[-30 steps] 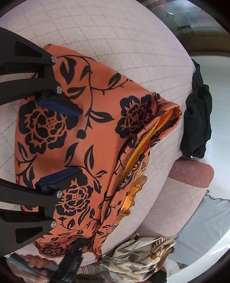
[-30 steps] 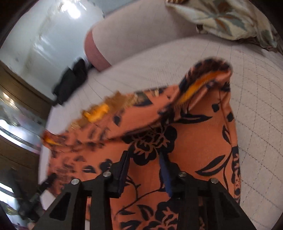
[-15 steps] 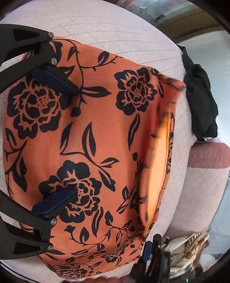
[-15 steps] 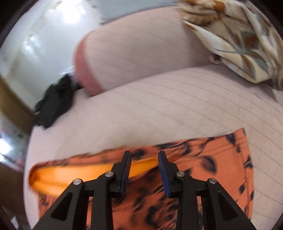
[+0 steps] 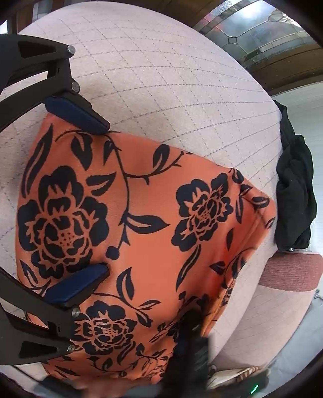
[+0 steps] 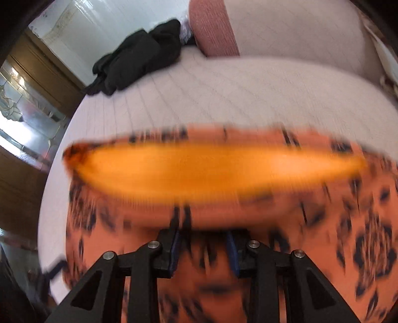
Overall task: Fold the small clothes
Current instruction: 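Lay the folded hem down and open both grippers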
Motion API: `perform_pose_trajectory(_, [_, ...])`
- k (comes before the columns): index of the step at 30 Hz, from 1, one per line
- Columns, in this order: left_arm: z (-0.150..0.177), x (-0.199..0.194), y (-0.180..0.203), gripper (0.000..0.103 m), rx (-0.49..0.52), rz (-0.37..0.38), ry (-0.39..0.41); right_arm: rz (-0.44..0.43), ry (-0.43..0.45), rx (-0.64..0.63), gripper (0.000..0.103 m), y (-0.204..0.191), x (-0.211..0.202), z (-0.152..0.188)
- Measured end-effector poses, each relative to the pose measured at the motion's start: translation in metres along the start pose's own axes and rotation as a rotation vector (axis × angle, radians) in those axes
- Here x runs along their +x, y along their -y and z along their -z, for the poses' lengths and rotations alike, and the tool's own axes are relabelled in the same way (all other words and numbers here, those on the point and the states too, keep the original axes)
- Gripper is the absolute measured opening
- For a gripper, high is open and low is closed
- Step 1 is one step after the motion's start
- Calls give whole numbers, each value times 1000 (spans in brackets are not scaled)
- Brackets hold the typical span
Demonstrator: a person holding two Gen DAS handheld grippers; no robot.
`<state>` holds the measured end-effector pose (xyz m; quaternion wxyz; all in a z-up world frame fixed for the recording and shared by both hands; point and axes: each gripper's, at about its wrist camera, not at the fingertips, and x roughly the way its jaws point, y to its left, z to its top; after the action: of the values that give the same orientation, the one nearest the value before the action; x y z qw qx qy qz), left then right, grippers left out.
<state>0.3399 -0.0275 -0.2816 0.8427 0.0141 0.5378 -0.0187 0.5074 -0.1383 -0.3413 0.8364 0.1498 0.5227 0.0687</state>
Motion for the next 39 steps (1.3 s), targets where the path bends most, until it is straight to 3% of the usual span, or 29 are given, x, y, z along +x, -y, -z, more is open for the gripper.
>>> perform_pose_trajectory(5, [-13, 3, -2, 103, -16, 17, 2, 25, 59, 103, 35, 2, 15, -42])
perform_pose_trajectory(9, [-27, 3, -7, 103, -31, 29, 43, 0, 141, 96, 35, 3, -11, -34])
perform_pose_trajectory(14, [-27, -10, 4, 103, 28, 73, 71, 14, 194, 126, 35, 37, -67, 15])
perform_pose_trajectory(18, [-25, 0, 16, 103, 82, 17, 56, 33, 213, 186, 35, 72, -107, 65])
perform_pose_trajectory(21, [-26, 3, 16, 103, 85, 0, 53, 100, 197, 231, 35, 99, -119, 102])
perform_pose_trajectory(23, [-28, 1, 14, 103, 78, 0, 49, 173, 138, 269, 33, 121, -107, 122])
perform_pose_trajectory(24, [-29, -3, 9, 103, 62, -1, 58, 163, 132, 283, 32, 130, -103, 129])
perform_pose_trajectory(26, [-28, -5, -8, 103, 25, -19, 95, 142, 148, 297, 32, 132, -111, 127])
perform_pose_trajectory(28, [-31, -7, -24, 103, -4, -55, 116, 185, 153, 313, 32, 126, -124, 111])
perform_pose_trajectory(30, [-34, 4, -37, 103, -20, -84, 71, 229, 222, 340, 34, 126, -138, 98])
perform_pose_trajectory(32, [-35, 21, -43, 103, -24, -63, 1, 298, 254, 401, 34, 134, -141, 89])
perform_pose_trajectory(33, [-35, 24, -47, 103, -44, -45, -3, 320, 243, 426, 34, 143, -134, 85])
perform_pose_trajectory(35, [-37, 23, -53, 103, -68, -16, -13, 360, 137, 456, 36, 159, -102, 80])
perform_pose_trajectory(39, [-36, 21, -66, 103, -88, 19, -31, 374, 143, 503, 40, 155, -104, 70])
